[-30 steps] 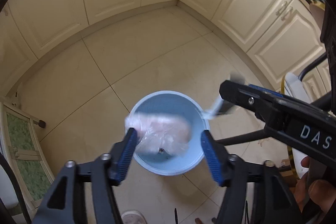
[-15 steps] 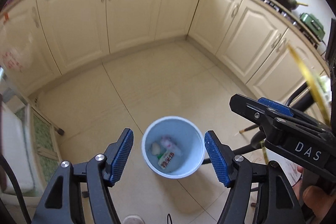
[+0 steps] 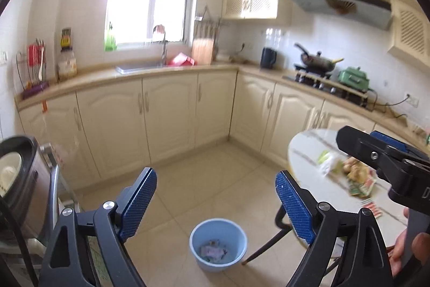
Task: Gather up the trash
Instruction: 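Move both tools back toward the table, then grasp the crumpled clear wrap with the left tool while the right tool grasps the juice carton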
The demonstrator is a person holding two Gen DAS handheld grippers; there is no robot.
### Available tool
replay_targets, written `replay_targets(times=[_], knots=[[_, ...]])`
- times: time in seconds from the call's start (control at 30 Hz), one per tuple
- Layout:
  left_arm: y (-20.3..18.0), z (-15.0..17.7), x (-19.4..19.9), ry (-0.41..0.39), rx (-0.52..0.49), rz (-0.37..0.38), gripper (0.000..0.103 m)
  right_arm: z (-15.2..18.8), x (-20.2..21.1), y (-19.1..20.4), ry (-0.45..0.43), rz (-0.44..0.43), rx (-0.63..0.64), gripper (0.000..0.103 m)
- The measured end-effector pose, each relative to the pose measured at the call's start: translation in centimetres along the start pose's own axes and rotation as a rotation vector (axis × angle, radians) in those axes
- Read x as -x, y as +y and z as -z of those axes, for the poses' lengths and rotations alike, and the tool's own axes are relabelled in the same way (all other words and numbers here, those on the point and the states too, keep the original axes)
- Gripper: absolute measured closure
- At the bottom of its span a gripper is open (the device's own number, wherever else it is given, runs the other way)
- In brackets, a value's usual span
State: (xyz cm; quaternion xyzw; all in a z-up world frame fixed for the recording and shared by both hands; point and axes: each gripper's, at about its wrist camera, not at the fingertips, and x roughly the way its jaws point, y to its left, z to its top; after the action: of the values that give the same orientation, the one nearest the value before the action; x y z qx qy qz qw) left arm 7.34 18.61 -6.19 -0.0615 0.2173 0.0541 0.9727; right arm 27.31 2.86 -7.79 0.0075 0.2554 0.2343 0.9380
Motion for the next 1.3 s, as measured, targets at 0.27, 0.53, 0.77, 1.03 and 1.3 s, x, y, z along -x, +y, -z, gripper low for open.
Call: replay_targets(times=[0.27,0.53,0.77,1.03,1.3], knots=[[-4.6,3.2,9.3,-0.200,-0.069,0.063,0.003,-2.1,15.5,-0.6,-0.203,0.128,0.014,0.000],[-7.5,9.3,16.1,-0.321,-0.084,0.121,0.001,-1.7,25.9,-1.5,-0.313,0.284,0.005,0.000],[-7.6,12.9,19.5,-0.367,-0.114,0.147,0.001,-1.7,30.4,-3.8,-0.366,0.367,-0.029,0.000],[-8.2,11.3,17.8,-0.356,-0.139,0.165,0.001,-1.4,31.2,-5.3,-0.367,0.390,-0.048,0.000],[-8.8,9.0,16.3,-0.334,-0.146,0.177,0.001,-1.0,30.5,-7.0,-0.351,0.406,-0.067,0.000]])
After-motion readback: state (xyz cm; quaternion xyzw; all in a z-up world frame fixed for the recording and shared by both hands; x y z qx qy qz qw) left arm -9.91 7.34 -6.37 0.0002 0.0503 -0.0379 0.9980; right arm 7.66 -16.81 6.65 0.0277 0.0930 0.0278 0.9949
